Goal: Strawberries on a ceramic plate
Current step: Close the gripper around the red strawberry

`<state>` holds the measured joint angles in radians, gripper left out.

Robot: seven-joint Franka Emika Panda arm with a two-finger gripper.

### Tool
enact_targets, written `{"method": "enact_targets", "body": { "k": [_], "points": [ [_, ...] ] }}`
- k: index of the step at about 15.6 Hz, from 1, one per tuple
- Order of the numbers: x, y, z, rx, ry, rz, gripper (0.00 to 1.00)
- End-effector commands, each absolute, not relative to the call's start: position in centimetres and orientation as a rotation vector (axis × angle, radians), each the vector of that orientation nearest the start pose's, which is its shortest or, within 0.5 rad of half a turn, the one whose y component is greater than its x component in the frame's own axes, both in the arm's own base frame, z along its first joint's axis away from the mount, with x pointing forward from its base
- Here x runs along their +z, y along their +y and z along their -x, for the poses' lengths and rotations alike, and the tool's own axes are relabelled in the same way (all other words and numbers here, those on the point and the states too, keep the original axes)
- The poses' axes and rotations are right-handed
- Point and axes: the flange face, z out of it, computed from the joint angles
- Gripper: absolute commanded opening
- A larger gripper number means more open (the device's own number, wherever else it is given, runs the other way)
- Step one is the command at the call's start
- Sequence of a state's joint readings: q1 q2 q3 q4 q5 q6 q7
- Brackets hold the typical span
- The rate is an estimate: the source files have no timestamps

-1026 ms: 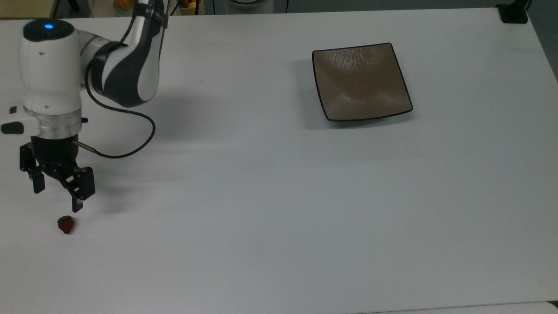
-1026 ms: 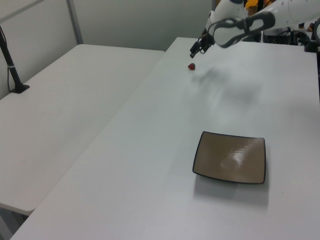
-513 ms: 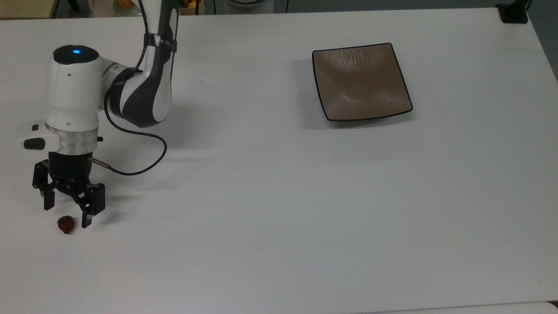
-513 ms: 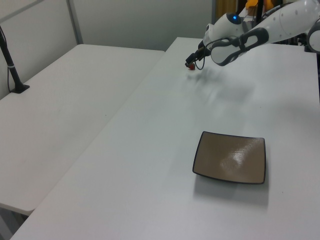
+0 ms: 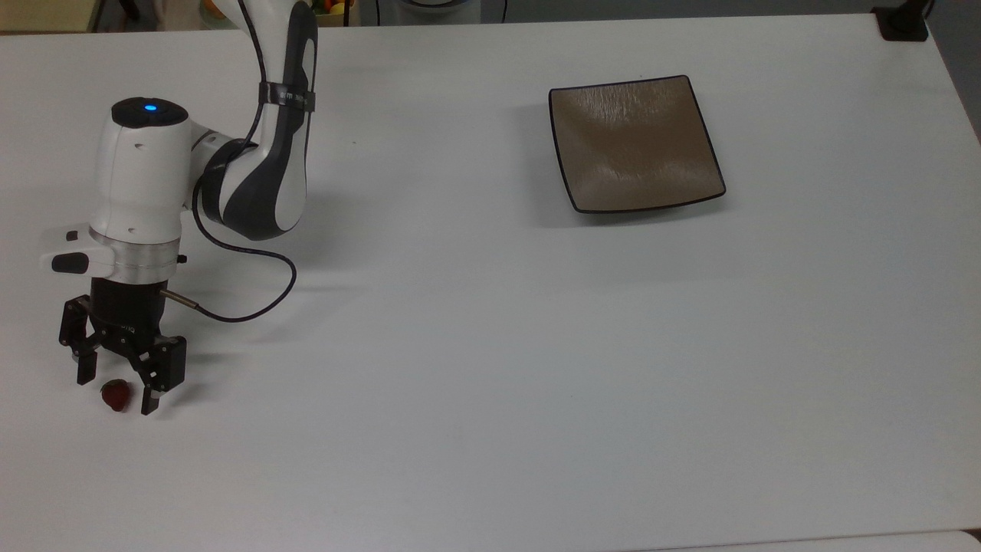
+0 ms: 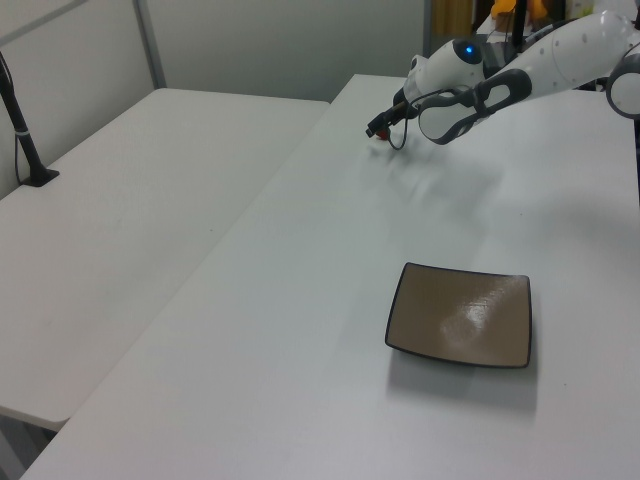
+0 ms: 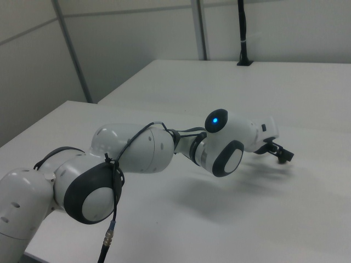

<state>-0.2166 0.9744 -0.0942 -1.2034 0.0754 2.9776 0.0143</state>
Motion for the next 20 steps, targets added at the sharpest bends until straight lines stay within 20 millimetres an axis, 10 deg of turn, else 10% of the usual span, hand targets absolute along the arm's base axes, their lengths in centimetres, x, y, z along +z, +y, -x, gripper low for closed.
{"method": "enact_targets", "body": {
  "k": [1,9,20],
  "points": [
    [27.81,-22.34,-78.16,-1.315,0.441,2.978,0.80],
    [27.39,-22.33,-78.01,-1.309,0.362,3.015,0.20],
    [27.18,-22.22,-77.58,-1.283,0.317,3.042,0.00]
  ]
}}
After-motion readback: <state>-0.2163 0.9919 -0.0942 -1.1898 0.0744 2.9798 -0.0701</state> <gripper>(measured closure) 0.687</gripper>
